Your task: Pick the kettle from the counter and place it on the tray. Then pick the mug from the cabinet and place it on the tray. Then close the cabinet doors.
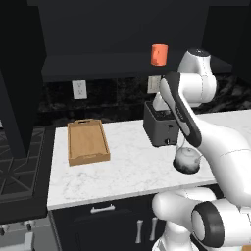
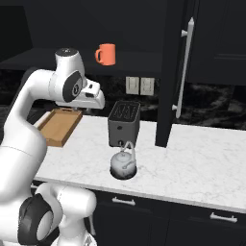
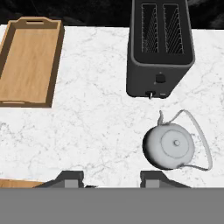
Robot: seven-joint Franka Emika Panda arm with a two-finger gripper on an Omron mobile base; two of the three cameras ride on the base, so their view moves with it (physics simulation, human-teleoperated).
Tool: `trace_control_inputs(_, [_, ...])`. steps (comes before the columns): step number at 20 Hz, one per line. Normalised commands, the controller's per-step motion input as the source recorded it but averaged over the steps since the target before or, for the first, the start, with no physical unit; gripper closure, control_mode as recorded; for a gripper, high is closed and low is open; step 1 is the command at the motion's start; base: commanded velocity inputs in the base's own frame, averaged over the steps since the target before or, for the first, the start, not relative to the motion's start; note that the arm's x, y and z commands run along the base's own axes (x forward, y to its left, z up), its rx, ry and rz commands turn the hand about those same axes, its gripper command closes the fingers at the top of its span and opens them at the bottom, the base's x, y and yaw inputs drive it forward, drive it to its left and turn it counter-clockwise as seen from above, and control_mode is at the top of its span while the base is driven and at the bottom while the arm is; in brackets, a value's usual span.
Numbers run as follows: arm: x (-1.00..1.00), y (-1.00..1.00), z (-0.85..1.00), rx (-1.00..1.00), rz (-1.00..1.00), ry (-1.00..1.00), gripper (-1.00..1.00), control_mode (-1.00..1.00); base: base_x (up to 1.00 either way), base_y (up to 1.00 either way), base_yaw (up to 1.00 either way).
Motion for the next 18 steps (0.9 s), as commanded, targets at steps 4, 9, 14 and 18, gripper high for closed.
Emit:
trace_control_inputs(4, [-0.05,0.0,0.0,0.0,0.0,0.0,-1.0,-1.0,0.0,0.0,0.0])
trace_control_inputs(9, [-0.32,-0.02,-0.15,0.0,-0.01,-0.01,-1.0,-1.0,0.0,0.0,0.0])
trace_control_inputs(14, [-0.86,-0.3,-0.36,0.0,-0.08,-0.17,-1.0,-1.0,0.0,0.0,0.0])
trace_control_inputs(18, [-0.81,-0.39,-0.42,0.01,-0.06,-0.13,-1.0,-1.0,0.0,0.0,0.0])
